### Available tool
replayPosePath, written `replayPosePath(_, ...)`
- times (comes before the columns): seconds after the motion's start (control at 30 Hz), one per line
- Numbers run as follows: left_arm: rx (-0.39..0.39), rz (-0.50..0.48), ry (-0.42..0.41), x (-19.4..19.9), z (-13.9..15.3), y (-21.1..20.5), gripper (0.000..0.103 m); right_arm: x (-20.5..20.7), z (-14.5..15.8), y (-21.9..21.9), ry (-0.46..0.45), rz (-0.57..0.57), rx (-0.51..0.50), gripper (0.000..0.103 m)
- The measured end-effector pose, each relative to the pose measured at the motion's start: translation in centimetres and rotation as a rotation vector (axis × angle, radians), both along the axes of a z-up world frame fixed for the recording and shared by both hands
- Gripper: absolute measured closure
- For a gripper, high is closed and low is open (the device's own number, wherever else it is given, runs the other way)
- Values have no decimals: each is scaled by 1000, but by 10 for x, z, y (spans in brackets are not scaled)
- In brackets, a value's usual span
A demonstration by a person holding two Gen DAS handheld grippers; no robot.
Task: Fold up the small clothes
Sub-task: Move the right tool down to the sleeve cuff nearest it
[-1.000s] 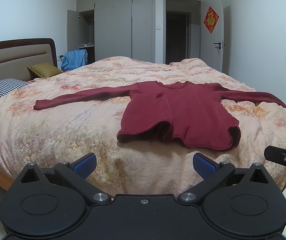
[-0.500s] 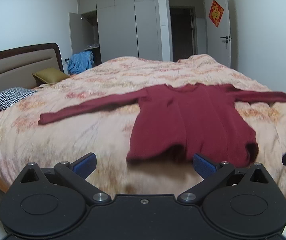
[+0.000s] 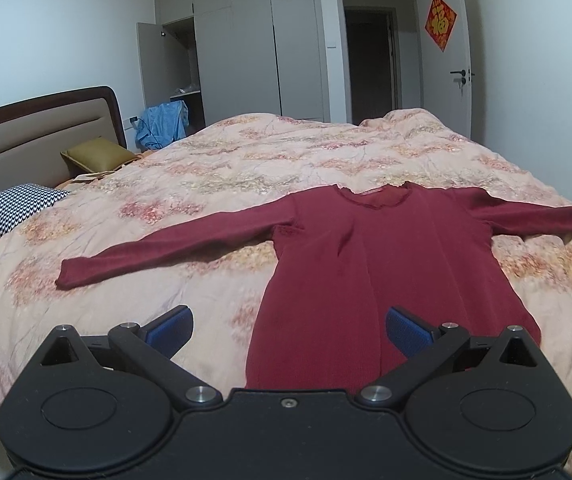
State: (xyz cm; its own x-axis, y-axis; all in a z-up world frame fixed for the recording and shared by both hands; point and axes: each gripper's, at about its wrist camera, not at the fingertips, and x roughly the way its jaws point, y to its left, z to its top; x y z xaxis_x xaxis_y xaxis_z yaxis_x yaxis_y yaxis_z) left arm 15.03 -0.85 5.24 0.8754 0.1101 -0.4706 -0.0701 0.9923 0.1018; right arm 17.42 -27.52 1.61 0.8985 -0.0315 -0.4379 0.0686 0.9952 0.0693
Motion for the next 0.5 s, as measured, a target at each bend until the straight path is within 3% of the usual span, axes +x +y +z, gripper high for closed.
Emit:
replayPosePath(0.23,8,-27,7,48,13,-18,1,38,6,-27,17,-58,-21,0)
replayPosePath(0.5,8,-102,14,108,13,-58,1,80,14,-56,-26,-87,-36,0)
